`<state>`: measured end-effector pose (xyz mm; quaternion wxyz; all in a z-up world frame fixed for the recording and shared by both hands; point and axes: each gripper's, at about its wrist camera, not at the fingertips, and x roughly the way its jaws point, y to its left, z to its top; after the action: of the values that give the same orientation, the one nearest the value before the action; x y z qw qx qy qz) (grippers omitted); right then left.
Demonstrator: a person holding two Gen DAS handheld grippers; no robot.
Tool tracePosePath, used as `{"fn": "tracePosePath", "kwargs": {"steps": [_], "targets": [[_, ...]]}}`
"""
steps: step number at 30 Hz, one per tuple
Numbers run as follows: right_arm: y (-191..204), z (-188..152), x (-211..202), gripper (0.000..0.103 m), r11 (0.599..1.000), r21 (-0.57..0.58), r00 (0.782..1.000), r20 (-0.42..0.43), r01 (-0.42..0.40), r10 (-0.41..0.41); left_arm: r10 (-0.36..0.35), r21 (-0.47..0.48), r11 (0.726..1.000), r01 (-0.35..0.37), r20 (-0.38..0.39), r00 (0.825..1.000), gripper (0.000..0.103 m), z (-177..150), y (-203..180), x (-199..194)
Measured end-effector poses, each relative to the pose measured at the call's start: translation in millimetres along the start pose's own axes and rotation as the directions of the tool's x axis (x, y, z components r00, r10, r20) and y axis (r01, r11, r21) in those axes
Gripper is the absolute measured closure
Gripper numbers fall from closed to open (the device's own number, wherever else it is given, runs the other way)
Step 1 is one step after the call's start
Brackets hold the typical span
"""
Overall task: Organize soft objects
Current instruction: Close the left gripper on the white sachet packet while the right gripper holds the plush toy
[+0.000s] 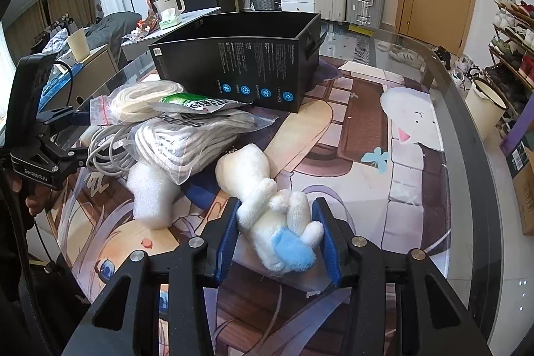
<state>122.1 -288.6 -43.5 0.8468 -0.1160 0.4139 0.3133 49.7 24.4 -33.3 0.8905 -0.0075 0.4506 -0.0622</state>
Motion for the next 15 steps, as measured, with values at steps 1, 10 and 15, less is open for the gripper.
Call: {"fn": "tracePosePath", "kwargs": {"steps": [1,10,15], "targets": [[1,-1,-1,0.058,1.0,-0.001,1.0,0.0,-0.002,0.002,0.007,0.009,1.0,-0.007,-0.002,1.0,0.003,-1,-1,0],[4,-6,-5,0.058,1.0,0.007,1.0,0.006,-0.006,0.006,0.028,0.069,0.997,-0.031,0.048,0.998,0.04,-11,-7,-13],[6,-10,-7,0.059,1.0,0.009,1.0,0.011,-0.012,0.012,0.034,0.051,0.998,-0.037,0.069,0.997,0.052,-18,-4,-23]]}}
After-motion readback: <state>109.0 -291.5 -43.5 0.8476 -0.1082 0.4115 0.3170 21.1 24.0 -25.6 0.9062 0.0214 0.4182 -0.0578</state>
